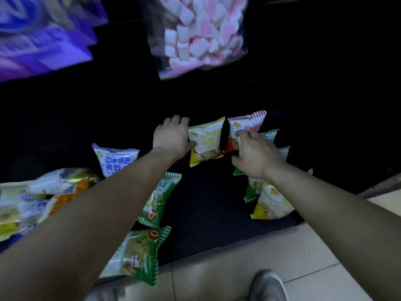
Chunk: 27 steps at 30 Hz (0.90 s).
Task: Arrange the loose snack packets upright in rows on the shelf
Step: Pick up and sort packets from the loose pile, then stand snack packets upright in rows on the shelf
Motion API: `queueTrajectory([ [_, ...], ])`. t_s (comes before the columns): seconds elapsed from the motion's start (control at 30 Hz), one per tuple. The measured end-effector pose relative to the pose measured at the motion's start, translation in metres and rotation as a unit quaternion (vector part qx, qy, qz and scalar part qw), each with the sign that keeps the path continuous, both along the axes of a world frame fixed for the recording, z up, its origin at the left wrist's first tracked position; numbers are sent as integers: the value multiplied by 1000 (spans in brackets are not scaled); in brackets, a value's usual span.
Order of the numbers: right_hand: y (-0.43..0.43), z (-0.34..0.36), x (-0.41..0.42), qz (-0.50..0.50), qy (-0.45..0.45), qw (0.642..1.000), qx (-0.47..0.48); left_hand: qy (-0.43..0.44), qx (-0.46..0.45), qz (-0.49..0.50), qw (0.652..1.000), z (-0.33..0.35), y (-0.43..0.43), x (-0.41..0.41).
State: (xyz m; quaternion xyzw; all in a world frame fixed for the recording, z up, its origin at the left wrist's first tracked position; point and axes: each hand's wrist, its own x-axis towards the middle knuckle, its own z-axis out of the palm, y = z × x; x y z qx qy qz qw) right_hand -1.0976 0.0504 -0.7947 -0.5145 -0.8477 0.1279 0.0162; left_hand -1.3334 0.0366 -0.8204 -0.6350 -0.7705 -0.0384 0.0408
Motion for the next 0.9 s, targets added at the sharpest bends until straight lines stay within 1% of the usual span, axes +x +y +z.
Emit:
queueTrajectory([
  [0.17, -39, 36, -30, 39, -19, 999, -11, 46, -85, -16, 995, 49, -83, -37],
  [0.33, -75, 57, -68, 94, -29, 995, 13, 6, -172, -10, 985, 80, -169, -76],
  [0.47, -114, 45, -106, 159, -67, 985, 20, -18, -225, 22, 974, 67, -232, -107],
  [0.57, -147, 15, -134, 199, -121, 972, -29, -37, -268, 10, 963, 44, -274, -130],
  [0.63, -172, -16, -144, 207, -156, 963, -74, -43, -263, 6, 964, 32, -299, -143],
  [0.7, -195, -48, -148, 195, -178, 957, -119, -51, -250, -7, 967, 23, -316, -153],
  [0.8, -217, -81, -155, 193, -163, 957, -144, -58, -212, -28, 975, 12, -328, -161],
  [0.9, -219, -94, -170, 211, -140, 955, -154, -57, -172, -50, 982, 1, -329, -161],
])
